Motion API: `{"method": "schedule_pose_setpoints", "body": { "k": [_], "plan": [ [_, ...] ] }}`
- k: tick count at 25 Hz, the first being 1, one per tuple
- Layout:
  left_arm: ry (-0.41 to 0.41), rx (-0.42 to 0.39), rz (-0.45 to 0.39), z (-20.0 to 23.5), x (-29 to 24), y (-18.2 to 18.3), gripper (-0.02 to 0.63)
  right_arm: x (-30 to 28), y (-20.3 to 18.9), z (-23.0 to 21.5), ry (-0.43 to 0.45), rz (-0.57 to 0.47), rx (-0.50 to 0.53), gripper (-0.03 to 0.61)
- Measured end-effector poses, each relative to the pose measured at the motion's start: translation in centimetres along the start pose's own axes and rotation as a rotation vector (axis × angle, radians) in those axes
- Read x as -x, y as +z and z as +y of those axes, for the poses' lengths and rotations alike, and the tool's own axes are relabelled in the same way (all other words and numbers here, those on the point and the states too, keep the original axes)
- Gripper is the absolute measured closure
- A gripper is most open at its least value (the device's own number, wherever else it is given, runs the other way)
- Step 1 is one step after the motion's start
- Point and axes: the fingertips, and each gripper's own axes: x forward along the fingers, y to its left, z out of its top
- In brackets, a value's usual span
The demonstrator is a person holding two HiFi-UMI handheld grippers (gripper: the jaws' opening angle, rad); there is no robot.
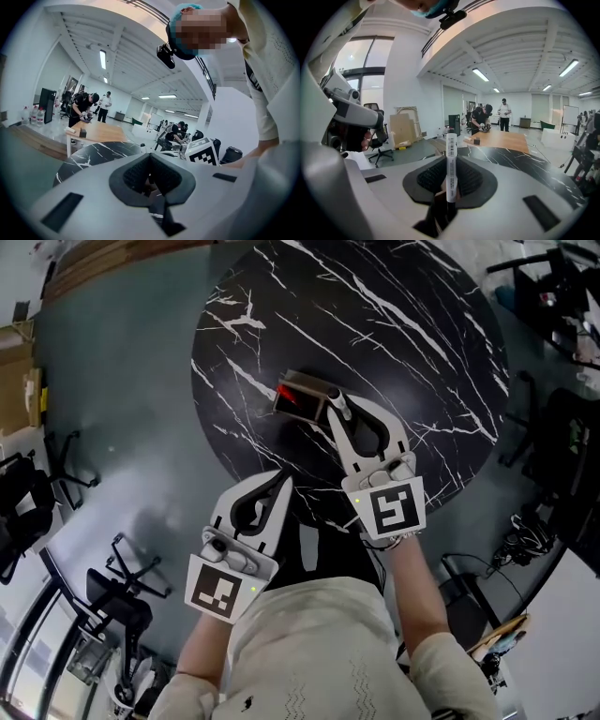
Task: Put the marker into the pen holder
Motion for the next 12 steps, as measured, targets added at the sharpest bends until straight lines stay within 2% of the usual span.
{"method": "schedule_pose_setpoints", "body": {
  "k": [12],
  "plan": [
    [0.027, 0.009, -0.008, 1.2, 0.5, -0.3, 0.606, 0.0, -0.8, 0.2, -0.052, 0.014, 0.041, 0.502]
  ]
}}
